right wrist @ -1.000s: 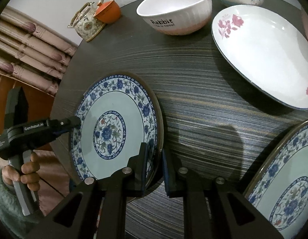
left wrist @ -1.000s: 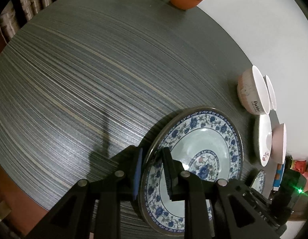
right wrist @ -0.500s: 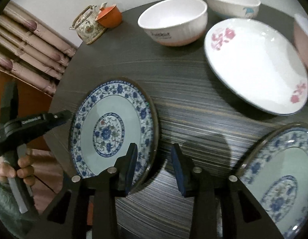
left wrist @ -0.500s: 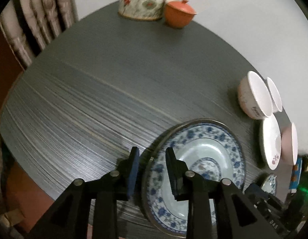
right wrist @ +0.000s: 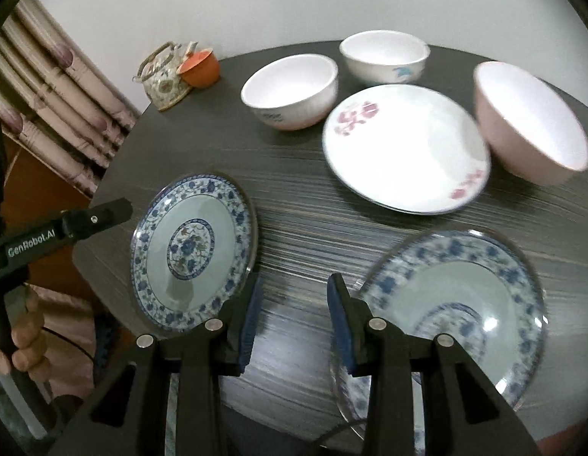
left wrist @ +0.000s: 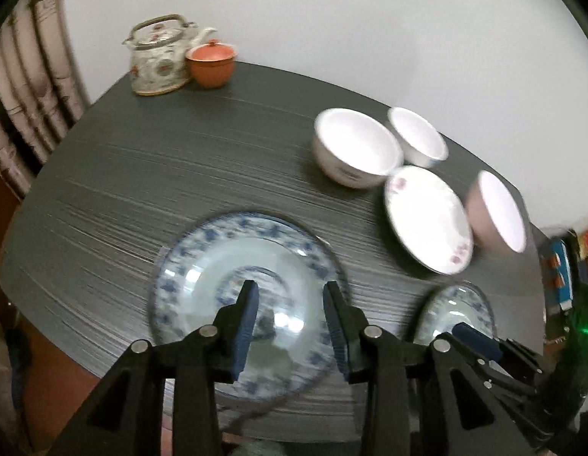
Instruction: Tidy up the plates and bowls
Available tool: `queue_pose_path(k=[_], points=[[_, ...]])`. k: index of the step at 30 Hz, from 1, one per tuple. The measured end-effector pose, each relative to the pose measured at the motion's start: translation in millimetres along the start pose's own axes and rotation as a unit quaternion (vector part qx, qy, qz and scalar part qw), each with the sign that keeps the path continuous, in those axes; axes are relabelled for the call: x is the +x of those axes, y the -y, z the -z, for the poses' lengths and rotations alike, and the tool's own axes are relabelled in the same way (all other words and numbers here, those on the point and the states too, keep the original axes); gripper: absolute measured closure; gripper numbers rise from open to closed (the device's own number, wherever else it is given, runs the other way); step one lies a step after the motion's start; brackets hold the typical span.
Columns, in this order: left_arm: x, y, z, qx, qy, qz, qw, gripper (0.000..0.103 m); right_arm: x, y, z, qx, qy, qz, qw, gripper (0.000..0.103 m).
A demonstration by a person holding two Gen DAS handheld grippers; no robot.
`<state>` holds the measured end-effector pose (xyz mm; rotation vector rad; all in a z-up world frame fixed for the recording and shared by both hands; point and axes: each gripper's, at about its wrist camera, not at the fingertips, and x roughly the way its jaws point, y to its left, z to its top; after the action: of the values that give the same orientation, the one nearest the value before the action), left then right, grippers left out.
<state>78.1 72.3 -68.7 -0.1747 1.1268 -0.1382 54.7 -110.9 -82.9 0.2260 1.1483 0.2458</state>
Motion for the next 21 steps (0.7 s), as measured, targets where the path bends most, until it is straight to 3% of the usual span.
queue_pose_path(k=[12,21], points=[[-10.7,74.2,42.9,0.056,0.015,0.011,0.9983,0.067,-67.7,54.2,43.4,0.04,0.047,0.038,0.997,0.069],[-4.9,113.3,72.5,0.108,0.003,0.004,0.9941,0.066,-81.8,76.2,71.0,0.066,0.051,0.053,0.995,0.069]])
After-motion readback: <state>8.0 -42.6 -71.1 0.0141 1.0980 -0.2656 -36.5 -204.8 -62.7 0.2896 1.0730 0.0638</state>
